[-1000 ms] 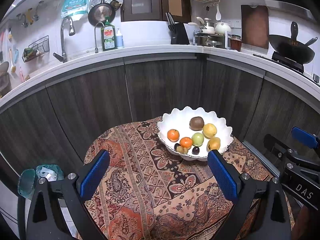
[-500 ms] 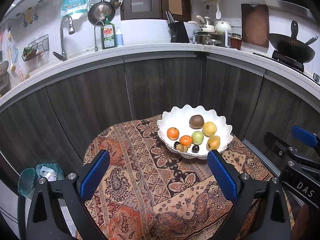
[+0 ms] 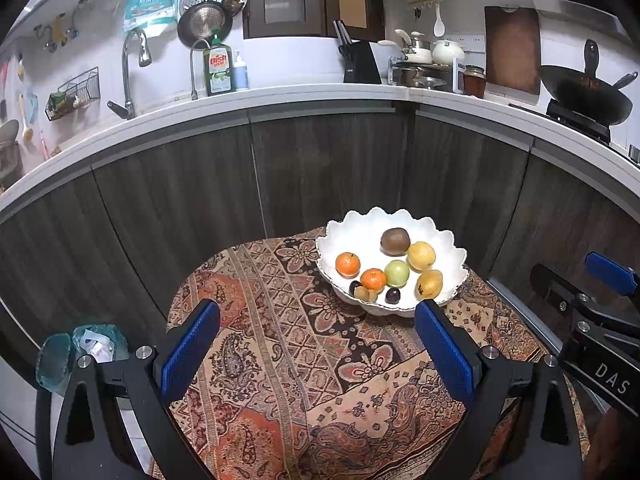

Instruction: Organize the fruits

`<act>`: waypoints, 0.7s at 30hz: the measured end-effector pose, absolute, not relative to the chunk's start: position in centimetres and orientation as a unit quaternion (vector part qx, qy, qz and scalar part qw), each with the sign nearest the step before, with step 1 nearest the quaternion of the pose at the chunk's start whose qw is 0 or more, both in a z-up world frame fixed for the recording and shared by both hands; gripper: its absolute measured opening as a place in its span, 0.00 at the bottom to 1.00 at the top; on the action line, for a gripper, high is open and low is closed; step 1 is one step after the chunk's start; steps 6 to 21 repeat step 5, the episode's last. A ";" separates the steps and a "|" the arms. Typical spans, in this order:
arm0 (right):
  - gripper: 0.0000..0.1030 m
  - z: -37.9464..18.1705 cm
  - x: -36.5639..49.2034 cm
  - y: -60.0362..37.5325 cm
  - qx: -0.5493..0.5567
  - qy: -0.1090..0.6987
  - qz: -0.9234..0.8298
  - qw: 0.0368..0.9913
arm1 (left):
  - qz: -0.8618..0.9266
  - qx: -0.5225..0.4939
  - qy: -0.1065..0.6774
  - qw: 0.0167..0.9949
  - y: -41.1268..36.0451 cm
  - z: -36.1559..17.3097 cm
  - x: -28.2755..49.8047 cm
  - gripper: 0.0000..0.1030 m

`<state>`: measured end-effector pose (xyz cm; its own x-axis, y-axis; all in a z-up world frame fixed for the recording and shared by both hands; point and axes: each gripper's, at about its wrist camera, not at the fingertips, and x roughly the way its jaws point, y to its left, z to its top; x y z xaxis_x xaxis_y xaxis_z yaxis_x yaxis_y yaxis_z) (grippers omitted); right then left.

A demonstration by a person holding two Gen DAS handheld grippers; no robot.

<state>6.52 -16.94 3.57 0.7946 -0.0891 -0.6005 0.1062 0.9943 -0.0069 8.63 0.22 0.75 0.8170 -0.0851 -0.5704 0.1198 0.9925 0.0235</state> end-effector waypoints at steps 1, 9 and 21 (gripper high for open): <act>0.78 3.5 6.5 -17.0 0.013 0.316 -0.052 0.947 | -0.053 0.029 0.298 0.953 0.2 0.7 8.7 0.96; 0.78 3.5 6.5 -17.0 0.014 0.317 -0.052 0.947 | -0.052 0.029 0.298 0.953 0.3 0.7 8.7 0.96; 0.78 3.5 6.5 -17.0 0.014 0.317 -0.052 0.947 | -0.052 0.029 0.298 0.953 0.3 0.7 8.7 0.96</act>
